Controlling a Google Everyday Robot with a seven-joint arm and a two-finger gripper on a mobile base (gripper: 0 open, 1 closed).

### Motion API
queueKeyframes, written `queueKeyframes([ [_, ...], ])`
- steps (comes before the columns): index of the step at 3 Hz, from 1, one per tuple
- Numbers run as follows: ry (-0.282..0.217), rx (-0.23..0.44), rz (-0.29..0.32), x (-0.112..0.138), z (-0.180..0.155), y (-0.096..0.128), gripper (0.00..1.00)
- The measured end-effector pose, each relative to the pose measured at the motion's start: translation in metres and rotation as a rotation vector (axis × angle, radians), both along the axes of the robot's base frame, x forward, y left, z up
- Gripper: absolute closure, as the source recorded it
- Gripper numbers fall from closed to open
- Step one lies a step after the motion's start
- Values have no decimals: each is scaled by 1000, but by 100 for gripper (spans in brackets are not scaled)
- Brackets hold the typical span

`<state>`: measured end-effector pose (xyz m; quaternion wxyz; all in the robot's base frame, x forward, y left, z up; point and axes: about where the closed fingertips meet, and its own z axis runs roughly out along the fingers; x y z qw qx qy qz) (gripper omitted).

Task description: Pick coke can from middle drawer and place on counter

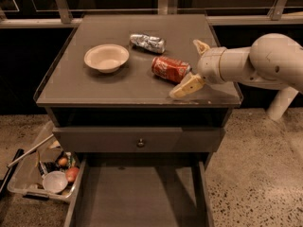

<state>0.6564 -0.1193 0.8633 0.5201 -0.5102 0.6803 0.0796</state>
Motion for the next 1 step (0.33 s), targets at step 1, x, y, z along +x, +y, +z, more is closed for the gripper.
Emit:
queueKeyframes([
  [1,0,0,0,0,0,0,0],
])
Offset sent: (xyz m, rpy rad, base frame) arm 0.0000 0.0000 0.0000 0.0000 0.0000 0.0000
